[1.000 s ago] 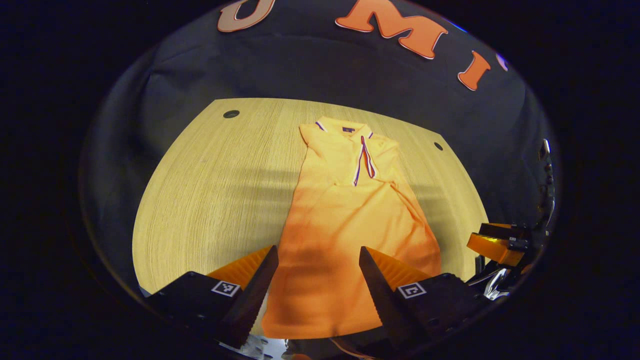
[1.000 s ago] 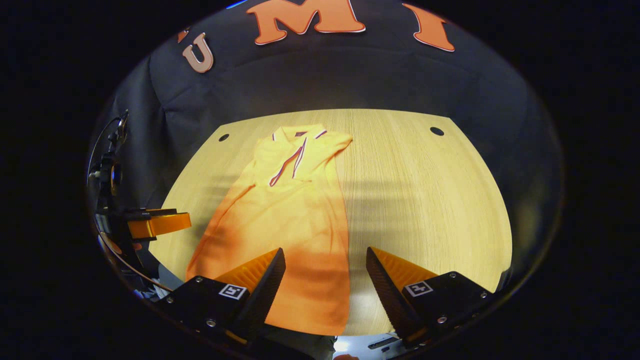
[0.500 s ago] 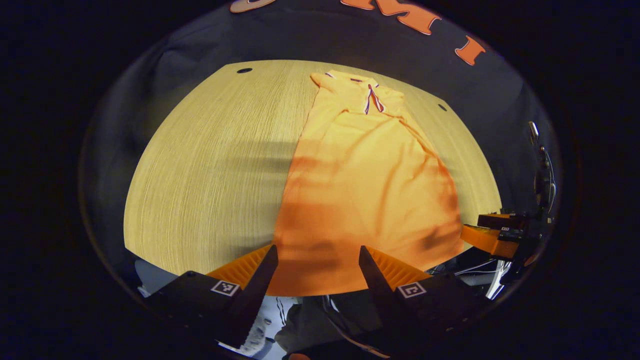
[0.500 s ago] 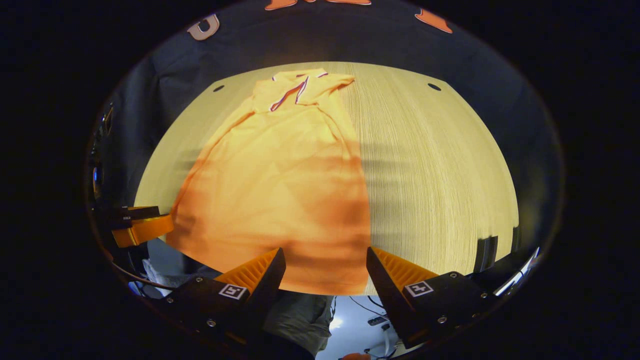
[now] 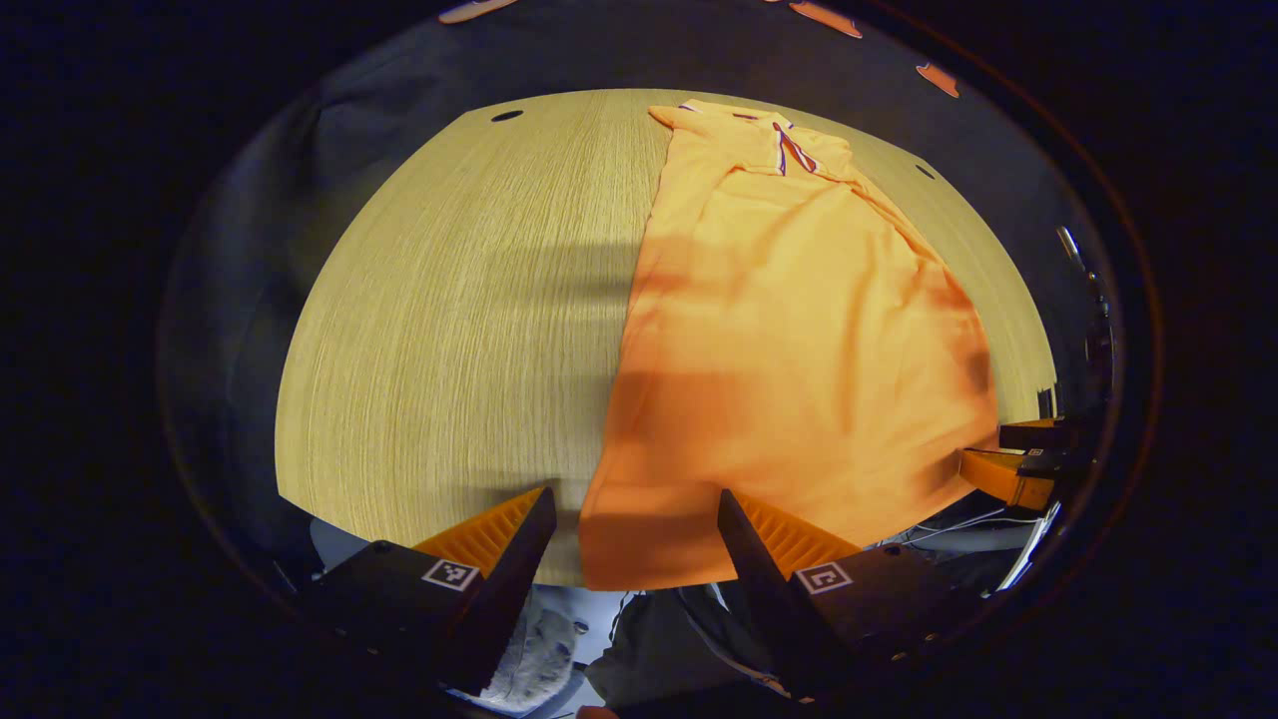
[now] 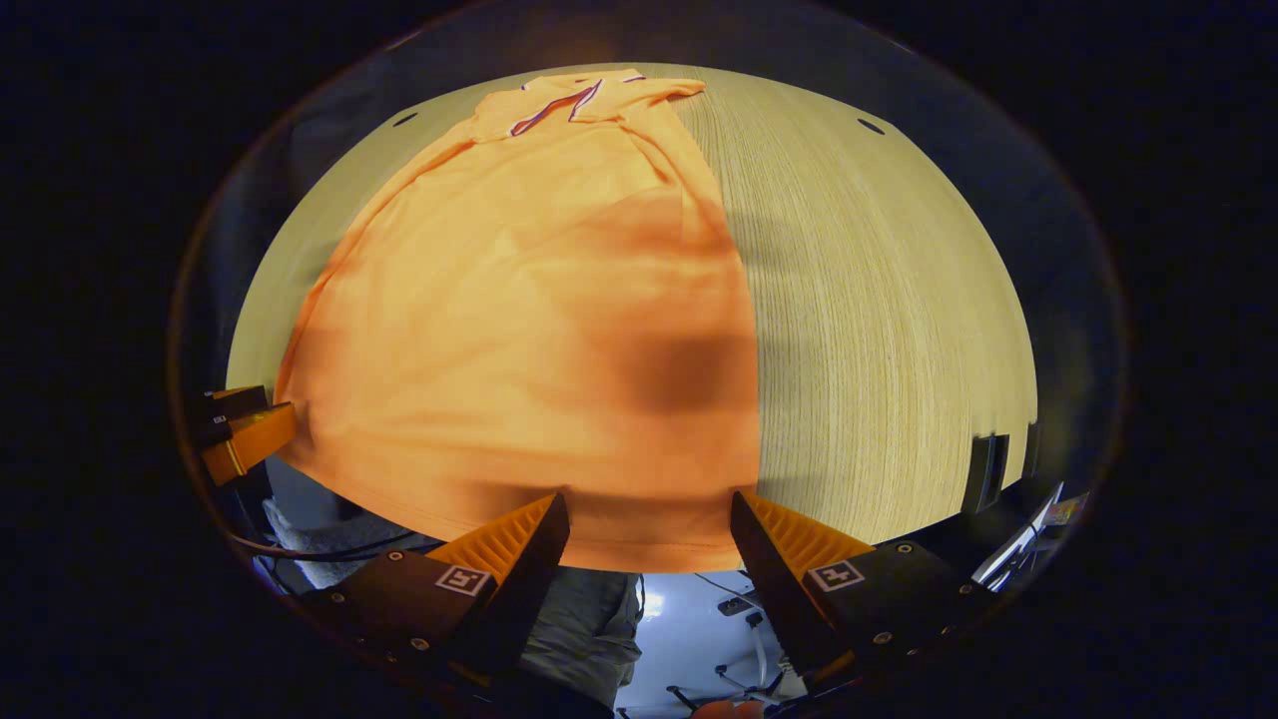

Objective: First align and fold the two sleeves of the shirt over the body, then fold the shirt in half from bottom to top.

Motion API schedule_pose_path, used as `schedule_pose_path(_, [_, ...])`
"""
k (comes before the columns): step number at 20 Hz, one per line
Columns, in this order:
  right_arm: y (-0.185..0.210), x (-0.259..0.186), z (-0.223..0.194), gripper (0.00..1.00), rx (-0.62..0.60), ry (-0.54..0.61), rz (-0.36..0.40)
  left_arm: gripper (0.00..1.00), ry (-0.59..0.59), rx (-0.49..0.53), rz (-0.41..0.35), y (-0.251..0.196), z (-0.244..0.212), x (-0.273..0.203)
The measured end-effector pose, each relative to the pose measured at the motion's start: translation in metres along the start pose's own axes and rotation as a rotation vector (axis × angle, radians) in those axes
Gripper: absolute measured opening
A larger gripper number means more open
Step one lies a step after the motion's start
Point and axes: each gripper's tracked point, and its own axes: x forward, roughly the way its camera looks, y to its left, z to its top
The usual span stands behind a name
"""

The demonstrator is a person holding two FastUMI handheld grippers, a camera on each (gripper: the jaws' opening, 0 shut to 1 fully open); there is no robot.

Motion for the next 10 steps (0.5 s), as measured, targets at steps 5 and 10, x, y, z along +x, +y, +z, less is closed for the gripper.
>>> schedule_pose_path(5, [0.002, 0.0, 0.001, 0.99, 0.032, 0.053, 0.02, 0.97, 0.026, 0.001, 0.016, -0.004, -0.002, 0.01])
schedule_pose_path(10, [0.002, 0.002, 0.003, 0.98, 0.024, 0.046, 0.021, 0.99, 0.053, 0.036, 0.004, -0.005, 0.001, 0.013])
